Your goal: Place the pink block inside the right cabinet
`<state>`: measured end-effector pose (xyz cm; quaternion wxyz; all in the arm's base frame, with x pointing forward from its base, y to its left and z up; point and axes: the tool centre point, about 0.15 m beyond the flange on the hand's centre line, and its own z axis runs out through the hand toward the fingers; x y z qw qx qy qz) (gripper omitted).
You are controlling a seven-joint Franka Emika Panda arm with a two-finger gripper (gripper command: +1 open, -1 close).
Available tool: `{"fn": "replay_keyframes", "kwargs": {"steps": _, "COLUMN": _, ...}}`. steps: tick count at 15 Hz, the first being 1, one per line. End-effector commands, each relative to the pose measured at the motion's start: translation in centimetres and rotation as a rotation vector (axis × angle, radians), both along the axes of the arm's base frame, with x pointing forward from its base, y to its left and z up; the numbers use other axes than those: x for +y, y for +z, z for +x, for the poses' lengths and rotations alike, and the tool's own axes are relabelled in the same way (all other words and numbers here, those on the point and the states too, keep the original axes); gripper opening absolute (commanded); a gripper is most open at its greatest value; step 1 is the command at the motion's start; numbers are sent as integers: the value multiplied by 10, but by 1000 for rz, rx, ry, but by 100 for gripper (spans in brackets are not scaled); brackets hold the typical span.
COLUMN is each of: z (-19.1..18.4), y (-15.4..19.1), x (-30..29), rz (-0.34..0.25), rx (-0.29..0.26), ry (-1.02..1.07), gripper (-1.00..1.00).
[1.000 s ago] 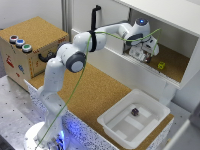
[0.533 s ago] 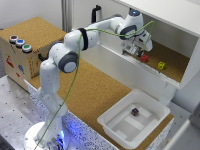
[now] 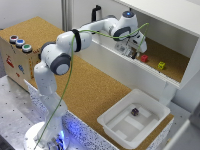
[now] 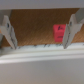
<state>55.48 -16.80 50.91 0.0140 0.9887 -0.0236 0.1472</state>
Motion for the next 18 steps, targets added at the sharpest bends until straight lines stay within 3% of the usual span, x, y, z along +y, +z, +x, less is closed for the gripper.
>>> {"fn": "replay_keyframes", "kwargs": {"steps": 1, "z": -47, "y": -24, "x": 37, "rz": 18, "rx": 60, "ry": 37, "gripper": 100}}
{"fn": "replay_keyframes", "kwargs": {"steps": 4, "z": -74, "y": -34, "x": 31, "rz": 7, "rx": 120, "ry": 14, "gripper": 100}}
{"fn": "replay_keyframes", "kwargs": {"steps": 8, "z": -108, "y": -16, "x": 4, "rz": -69, "rx": 154, "ry": -107, "gripper": 100}}
{"fn": "replay_keyframes", "kwargs": {"steps": 12, "z": -106, "y": -26, "x": -33, "rz": -111, "rx": 198, "ry": -16, "gripper": 100}}
{"fn": "replay_keyframes", "kwargs": {"steps": 15, "z": -80, "y": -60, "x": -63, "rz": -95, "rx": 173, "ry": 175, "gripper": 100}}
{"fn": "replay_keyframes", "kwargs": {"steps": 18, "z": -86, "y": -69, "x": -57, "rz": -129, "rx": 121, "ry": 289, "gripper": 100}}
